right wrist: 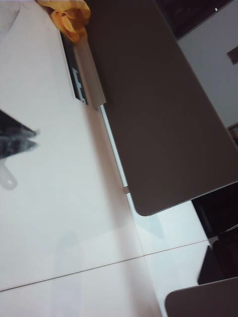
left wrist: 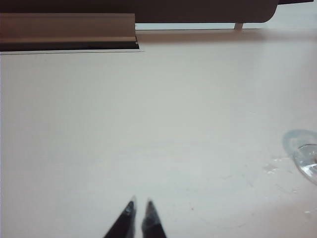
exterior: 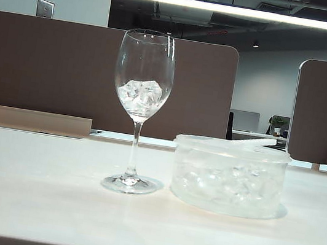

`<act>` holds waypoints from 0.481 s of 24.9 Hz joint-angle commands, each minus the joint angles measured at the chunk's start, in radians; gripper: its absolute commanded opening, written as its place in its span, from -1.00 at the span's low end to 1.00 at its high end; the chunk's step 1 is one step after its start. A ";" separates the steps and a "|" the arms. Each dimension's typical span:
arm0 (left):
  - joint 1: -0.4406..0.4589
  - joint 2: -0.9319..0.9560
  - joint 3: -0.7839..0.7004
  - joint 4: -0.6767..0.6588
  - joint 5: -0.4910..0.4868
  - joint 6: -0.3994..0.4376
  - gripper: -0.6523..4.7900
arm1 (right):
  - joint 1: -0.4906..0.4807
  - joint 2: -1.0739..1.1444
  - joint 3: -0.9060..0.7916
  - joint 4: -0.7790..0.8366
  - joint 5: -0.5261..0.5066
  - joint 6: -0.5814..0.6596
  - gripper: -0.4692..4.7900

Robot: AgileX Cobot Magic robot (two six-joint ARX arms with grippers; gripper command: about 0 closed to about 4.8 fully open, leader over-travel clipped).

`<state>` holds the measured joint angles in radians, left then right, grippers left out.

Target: Pick up an ice shovel filled with ice cubes and pour the ice from the shovel into the glass.

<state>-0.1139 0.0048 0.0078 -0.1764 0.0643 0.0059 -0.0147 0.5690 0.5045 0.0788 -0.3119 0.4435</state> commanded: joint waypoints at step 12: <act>0.001 0.001 0.000 -0.002 0.002 -0.003 -0.66 | 0.006 -0.338 0.003 -0.054 0.041 -0.116 -0.84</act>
<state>-0.1139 0.0048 0.0078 -0.1764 0.0643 0.0059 -0.0086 0.2466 0.5049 0.0441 -0.2916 0.3534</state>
